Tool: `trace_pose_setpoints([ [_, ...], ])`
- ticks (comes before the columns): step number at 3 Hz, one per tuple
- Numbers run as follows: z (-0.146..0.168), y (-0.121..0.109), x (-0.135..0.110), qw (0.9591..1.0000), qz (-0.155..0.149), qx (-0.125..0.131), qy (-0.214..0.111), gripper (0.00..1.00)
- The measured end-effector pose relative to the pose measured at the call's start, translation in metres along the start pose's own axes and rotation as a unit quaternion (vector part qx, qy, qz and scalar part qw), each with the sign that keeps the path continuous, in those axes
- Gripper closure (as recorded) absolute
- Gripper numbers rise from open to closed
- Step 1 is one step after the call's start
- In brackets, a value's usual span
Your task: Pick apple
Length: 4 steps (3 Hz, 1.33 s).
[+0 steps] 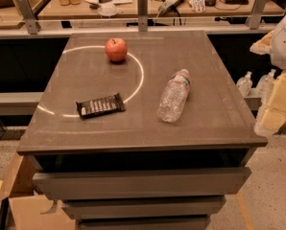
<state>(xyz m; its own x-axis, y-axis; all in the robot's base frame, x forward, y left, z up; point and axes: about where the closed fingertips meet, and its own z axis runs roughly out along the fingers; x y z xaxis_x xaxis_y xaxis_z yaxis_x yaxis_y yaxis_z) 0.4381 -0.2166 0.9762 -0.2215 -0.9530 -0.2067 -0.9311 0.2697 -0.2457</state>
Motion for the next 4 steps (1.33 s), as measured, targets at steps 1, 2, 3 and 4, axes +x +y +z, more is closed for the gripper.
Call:
trace_pose_setpoints([
  [1, 0.000, 0.000, 0.000, 1.0000, 0.000, 0.000, 0.000, 0.00],
  [2, 0.001, -0.007, -0.002, 0.9994, 0.022, 0.011, -0.024, 0.00],
  [3, 0.013, -0.038, -0.004, 0.9935, 0.076, 0.025, -0.081, 0.00],
  [4, 0.032, -0.079, -0.018, 0.9802, 0.103, 0.045, -0.163, 0.00],
])
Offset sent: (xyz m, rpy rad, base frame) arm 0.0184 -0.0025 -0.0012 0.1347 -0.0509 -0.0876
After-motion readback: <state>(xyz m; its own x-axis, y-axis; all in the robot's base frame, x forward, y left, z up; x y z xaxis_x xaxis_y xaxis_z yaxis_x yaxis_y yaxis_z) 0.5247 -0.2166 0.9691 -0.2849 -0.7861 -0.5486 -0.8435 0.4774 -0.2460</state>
